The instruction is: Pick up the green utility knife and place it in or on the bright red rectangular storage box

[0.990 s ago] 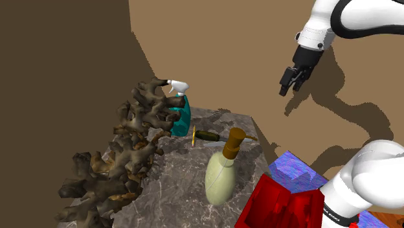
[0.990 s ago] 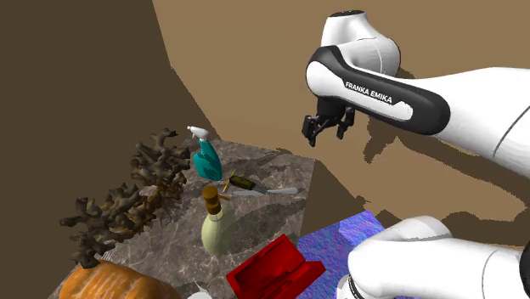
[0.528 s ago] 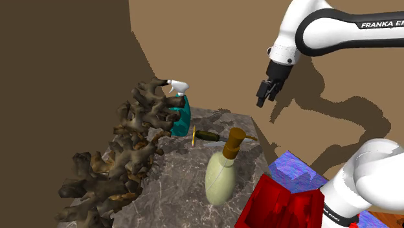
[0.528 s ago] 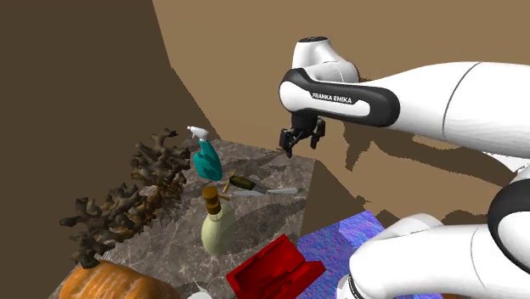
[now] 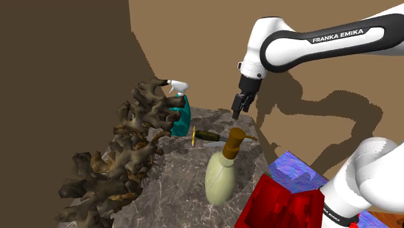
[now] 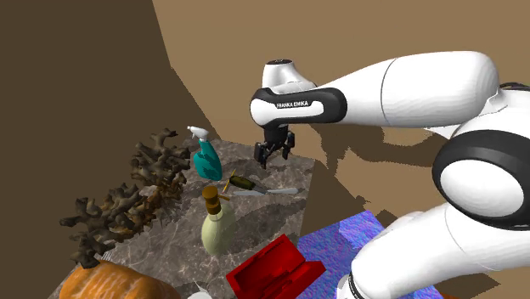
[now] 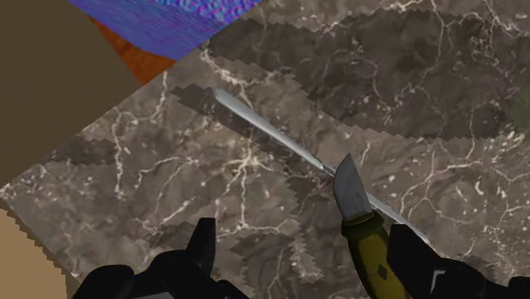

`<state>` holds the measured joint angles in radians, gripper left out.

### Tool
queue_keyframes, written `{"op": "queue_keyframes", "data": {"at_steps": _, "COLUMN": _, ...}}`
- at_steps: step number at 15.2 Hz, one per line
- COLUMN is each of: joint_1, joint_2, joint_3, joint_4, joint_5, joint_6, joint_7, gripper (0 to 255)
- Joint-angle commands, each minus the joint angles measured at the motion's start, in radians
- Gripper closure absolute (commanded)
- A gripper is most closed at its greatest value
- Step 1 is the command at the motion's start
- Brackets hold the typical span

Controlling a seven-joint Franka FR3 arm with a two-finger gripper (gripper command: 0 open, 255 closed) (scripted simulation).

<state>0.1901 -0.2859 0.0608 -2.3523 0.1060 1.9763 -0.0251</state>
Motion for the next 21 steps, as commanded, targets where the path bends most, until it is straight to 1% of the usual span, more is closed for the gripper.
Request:
{"op": "queue_keyframes", "data": {"at_steps": 1, "joint_1": 0.020, "joint_2": 0.057, "joint_3": 0.013, "joint_4": 0.019, "joint_5": 0.021, "joint_6": 0.032, "joint_7": -0.018, "gripper": 0}}
{"op": "queue_keyframes", "data": {"at_steps": 7, "joint_1": 0.073, "joint_2": 0.240, "joint_3": 0.055, "joint_4": 0.097, "joint_5": 0.076, "joint_6": 0.118, "joint_7": -0.075, "gripper": 0}}
{"op": "queue_keyframes", "data": {"at_steps": 8, "joint_1": 0.075, "joint_2": 0.246, "joint_3": 0.056, "joint_4": 0.100, "joint_5": 0.077, "joint_6": 0.120, "joint_7": -0.077, "gripper": 0}}
{"op": "queue_keyframes", "data": {"at_steps": 15, "joint_1": 0.083, "joint_2": 0.292, "joint_3": 0.065, "joint_4": 0.043, "joint_5": 0.086, "joint_6": 0.224, "joint_7": -0.080, "gripper": 0}}
{"op": "queue_keyframes", "data": {"at_steps": 21, "joint_1": 0.083, "joint_2": 0.292, "joint_3": 0.065, "joint_4": 0.043, "joint_5": 0.086, "joint_6": 0.224, "joint_7": -0.080, "gripper": 0}}
